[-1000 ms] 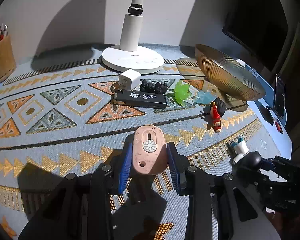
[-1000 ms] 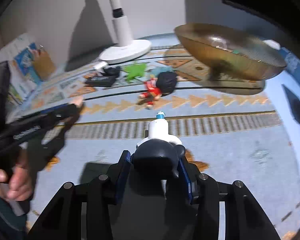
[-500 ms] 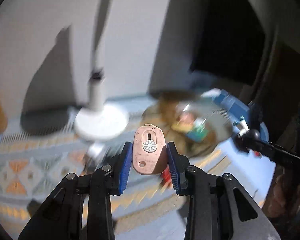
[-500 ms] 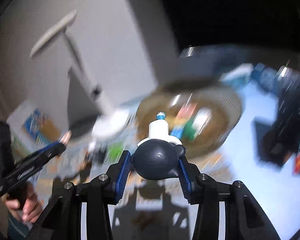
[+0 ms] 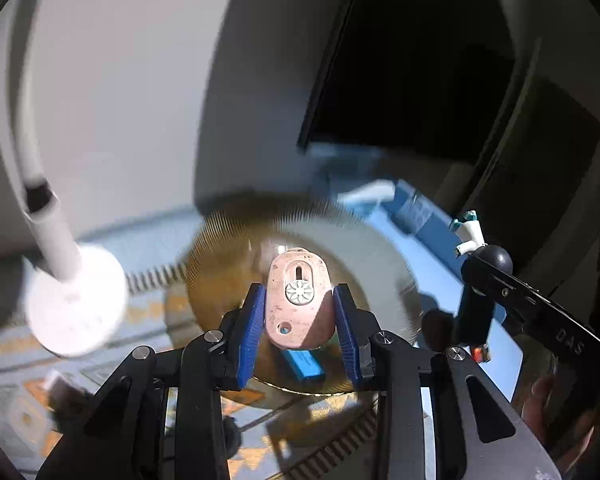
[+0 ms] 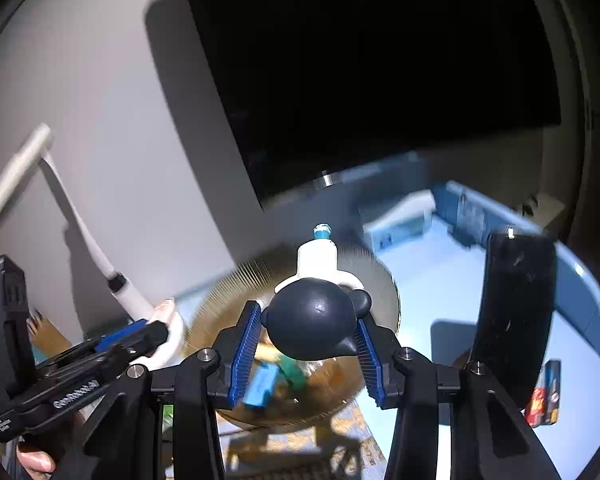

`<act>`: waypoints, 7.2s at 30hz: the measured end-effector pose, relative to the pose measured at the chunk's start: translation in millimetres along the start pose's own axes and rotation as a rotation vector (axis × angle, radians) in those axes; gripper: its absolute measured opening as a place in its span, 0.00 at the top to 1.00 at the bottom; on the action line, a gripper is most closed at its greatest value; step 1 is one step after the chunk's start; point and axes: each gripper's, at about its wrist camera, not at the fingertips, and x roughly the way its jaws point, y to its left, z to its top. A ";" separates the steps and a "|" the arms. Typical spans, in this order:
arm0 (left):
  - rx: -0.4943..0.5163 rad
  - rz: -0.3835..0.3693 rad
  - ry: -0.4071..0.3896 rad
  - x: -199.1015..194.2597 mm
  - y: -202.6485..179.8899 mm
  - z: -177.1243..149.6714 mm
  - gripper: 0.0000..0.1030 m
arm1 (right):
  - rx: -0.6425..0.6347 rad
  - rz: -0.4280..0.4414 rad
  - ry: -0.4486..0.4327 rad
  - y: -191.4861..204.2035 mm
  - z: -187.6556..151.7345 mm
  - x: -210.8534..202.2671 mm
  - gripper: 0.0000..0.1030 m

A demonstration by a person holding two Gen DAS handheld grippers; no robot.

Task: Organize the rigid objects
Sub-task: 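Carry both objects over the bowl and open both tools to drop them, then move both open tools back toward the remaining toys on the rug, then grasp the black USB stick with the left tool while the right tool grasps the red-clothed figure, then lift and carry the USB stick and red figure over the glass bowl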

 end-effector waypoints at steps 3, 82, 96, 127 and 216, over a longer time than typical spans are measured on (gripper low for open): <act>-0.015 0.018 0.077 35.1 0.6 -8.9 0.69 | 0.006 -0.001 0.076 -7.2 -6.8 25.7 0.57; -0.031 0.510 0.191 -39.9 161.5 -132.8 0.35 | -0.178 0.082 0.348 139.8 -148.6 107.0 0.42; -0.147 0.384 0.177 -65.9 189.9 -128.2 0.36 | -0.027 0.178 0.329 114.4 -145.1 100.4 0.51; -0.252 0.229 0.076 -95.4 176.7 -169.2 0.79 | -0.394 0.346 0.387 170.4 -164.4 58.0 0.67; 0.067 -0.025 -0.226 -126.3 -1.0 7.9 0.79 | -0.093 -0.035 -0.196 37.2 26.9 -81.6 0.70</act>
